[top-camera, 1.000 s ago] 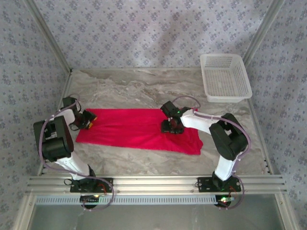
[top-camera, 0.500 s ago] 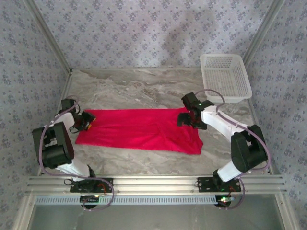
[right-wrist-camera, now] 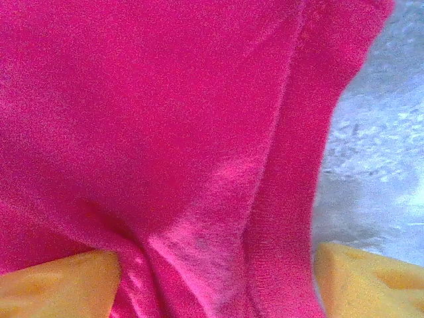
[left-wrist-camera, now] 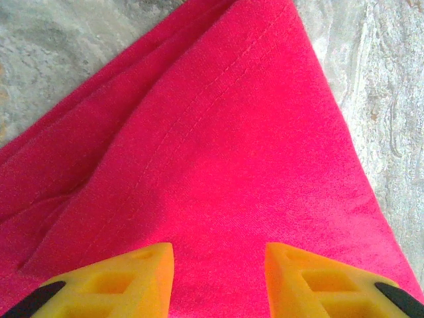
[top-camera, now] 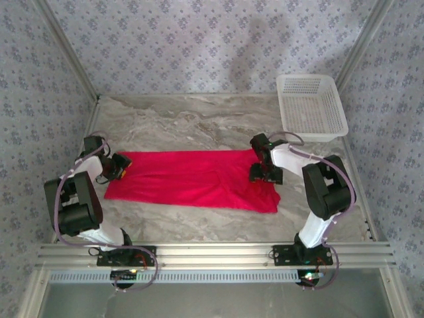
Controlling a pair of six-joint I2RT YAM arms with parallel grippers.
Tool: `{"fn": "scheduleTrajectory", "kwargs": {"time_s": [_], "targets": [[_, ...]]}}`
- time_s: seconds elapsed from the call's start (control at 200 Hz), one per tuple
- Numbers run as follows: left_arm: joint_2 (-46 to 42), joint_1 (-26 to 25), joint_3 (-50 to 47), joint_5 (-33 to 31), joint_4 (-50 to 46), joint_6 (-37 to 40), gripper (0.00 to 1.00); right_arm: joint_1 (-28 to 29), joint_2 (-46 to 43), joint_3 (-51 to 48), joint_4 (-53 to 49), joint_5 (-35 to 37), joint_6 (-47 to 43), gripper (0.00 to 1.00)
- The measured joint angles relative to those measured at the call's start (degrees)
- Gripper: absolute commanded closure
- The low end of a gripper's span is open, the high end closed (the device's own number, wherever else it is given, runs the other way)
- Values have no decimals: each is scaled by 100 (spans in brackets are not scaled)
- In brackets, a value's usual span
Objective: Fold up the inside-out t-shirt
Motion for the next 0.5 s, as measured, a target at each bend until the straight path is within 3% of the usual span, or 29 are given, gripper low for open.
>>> {"fn": "scheduleTrajectory", "kwargs": {"time_s": [0.175,0.3,0.425,0.5], "targets": [[-13,0,0,0,-13,0,60,61,24,9,164,-122,-72,65],[-26,-31,-13,0,-15,0,61,68,46,9,223,-149,-131,74],[-138,-114,-149,0,-15,-4,61,35,44,11,205,-131,-208,100],[-256,-225,-267,-4,-13,-33,61,-2,31,20,192,-151,-199,100]]}}
